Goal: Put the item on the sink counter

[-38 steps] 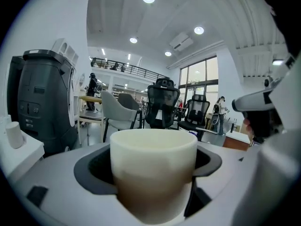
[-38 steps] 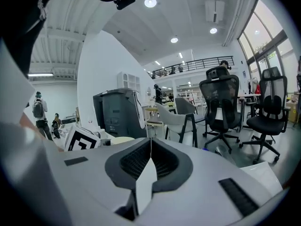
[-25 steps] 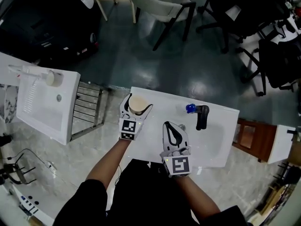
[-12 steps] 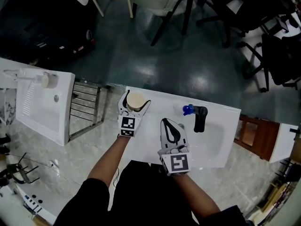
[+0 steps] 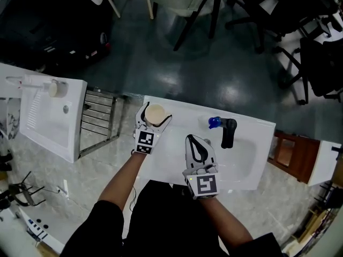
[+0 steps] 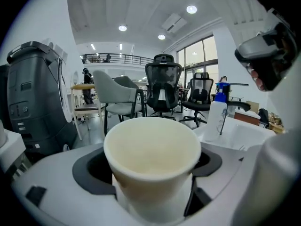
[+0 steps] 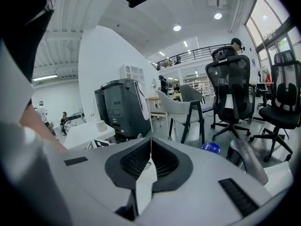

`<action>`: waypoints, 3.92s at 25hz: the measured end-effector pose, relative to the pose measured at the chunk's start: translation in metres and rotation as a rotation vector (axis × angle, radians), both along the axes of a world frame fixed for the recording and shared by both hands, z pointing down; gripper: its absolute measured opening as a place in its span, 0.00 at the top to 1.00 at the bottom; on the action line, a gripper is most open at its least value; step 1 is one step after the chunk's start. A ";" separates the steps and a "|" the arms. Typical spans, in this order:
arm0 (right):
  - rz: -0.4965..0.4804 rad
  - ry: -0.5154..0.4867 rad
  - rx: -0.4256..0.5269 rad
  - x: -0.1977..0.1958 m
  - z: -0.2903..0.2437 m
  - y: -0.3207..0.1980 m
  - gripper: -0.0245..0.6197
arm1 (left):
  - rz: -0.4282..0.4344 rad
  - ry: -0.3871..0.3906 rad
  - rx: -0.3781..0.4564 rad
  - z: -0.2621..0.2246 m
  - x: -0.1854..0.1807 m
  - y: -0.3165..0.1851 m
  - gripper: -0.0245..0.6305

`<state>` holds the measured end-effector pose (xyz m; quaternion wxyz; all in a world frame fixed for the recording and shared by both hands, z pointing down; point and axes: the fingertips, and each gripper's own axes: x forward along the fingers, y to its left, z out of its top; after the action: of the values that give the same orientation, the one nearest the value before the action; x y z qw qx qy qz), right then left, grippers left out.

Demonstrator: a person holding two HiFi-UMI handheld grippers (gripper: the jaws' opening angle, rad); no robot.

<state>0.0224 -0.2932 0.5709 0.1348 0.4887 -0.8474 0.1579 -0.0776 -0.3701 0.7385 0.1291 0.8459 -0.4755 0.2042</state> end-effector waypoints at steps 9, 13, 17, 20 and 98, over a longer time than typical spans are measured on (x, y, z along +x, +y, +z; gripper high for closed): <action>0.000 0.039 -0.067 0.012 0.003 0.019 0.91 | -0.032 -0.016 0.030 -0.009 -0.010 0.008 0.27; -0.032 0.054 -0.001 0.008 -0.008 0.025 0.91 | -0.034 -0.008 0.038 -0.019 -0.016 0.013 0.26; -0.039 0.061 -0.047 0.005 -0.005 0.050 0.91 | -0.080 0.038 0.028 -0.034 -0.026 0.028 0.24; -0.032 0.058 -0.068 -0.004 -0.012 0.059 0.91 | -0.131 0.079 0.037 -0.053 -0.038 0.044 0.24; 0.010 0.032 0.148 0.195 -0.132 0.478 0.92 | -0.120 0.230 0.296 -0.327 0.233 0.561 0.94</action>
<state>0.2175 0.1851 0.4393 0.1111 0.5040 -0.8520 0.0877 0.1558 0.1906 0.4112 0.0685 0.8435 -0.5321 0.0259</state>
